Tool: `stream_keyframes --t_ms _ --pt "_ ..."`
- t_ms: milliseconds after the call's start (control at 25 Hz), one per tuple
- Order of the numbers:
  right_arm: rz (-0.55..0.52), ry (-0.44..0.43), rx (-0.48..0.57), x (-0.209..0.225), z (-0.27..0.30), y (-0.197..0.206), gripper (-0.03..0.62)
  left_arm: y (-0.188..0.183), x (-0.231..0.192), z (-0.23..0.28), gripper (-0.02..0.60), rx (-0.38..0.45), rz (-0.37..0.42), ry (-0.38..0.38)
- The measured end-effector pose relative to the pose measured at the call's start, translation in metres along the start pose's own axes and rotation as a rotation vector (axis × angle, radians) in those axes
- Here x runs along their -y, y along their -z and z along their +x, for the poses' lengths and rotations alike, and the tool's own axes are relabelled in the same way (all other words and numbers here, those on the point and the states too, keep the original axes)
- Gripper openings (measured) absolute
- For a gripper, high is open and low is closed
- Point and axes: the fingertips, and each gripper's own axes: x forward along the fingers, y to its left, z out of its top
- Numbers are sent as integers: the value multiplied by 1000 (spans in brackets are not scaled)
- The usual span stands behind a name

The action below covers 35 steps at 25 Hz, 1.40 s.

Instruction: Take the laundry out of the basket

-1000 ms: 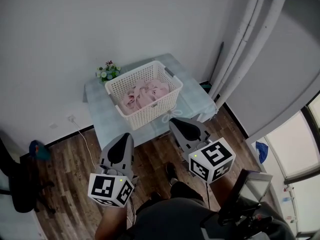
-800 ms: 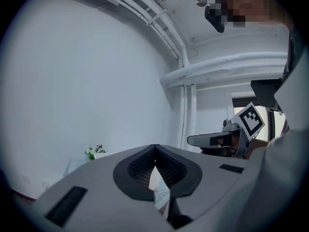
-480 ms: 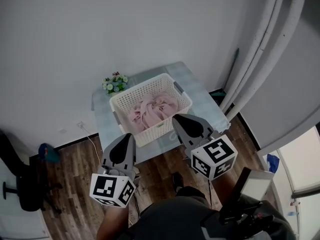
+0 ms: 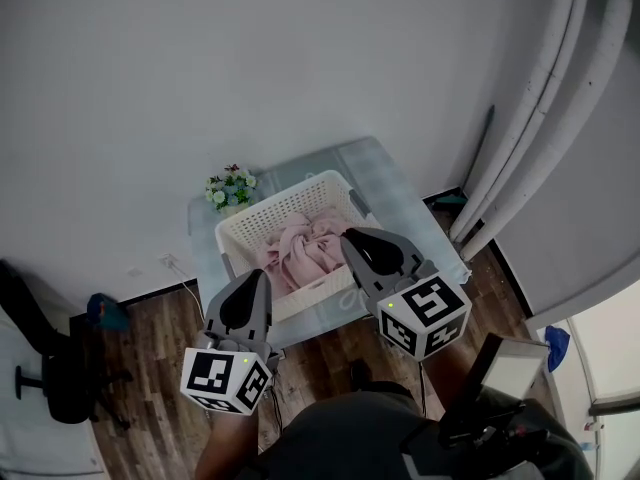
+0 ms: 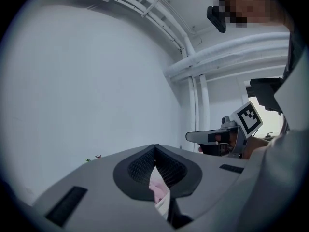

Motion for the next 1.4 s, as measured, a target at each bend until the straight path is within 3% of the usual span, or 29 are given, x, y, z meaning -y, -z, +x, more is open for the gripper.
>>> stream_keyframes --t_ms 480,840,1000,1400 --pt "-18 -75 0 50 25 -9 21 -14 -2 48 11 -5 43 -86" --pt "-44 -169 -28 62 55 -8 29 -17 -17 62 11 -24 53 -174" --pt "-56 -219 -73 57 76 3 134 -9 -31 68 11 -55 43 -182" --pt "-104 -297 -268 51 137 52 261 16 -77 92 11 -109 9 -175"
